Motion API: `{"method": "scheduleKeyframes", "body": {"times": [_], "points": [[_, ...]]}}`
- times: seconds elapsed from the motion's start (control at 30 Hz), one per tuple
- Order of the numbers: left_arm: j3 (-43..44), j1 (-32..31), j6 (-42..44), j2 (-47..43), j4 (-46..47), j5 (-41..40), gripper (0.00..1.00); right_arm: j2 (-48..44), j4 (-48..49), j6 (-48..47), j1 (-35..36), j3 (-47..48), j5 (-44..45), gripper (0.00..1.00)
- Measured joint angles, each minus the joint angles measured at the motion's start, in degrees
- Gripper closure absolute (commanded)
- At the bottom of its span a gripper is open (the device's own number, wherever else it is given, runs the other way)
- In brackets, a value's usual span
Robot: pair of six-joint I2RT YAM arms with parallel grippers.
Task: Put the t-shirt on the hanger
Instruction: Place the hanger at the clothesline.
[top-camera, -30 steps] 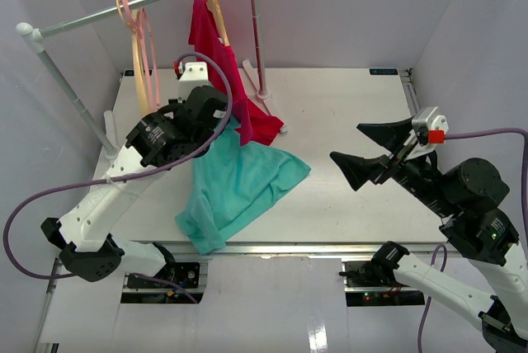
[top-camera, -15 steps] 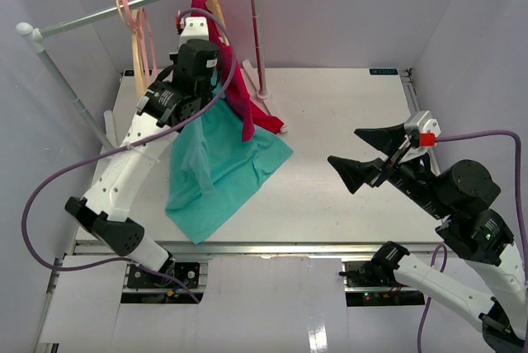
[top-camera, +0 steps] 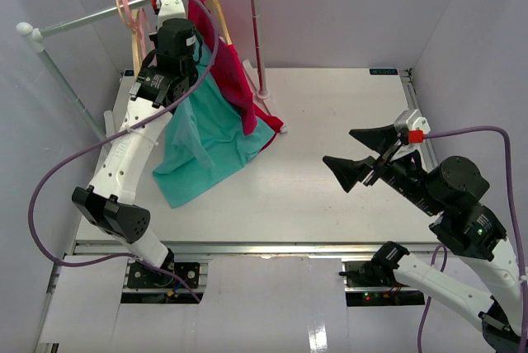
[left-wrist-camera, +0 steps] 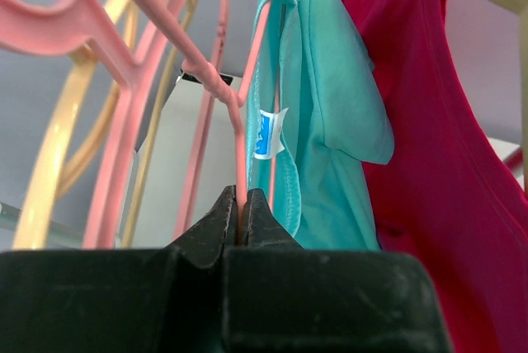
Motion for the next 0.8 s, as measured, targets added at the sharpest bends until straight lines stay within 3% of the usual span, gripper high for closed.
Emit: {"method": "scheduleKeyframes", "body": {"times": [0.5,0.8], "points": [[5.2,4.6,0.8,4.2,2.0,10.1,1.0,-0.1,0.8,0.1,0.0,-3.0,0.0,0.02],[-2.4,5.9,0.6,3.4,5.9,12.3,1.0,-4.8,1.8,2.2,0.0,-9.5,0.6,0.02]]}}
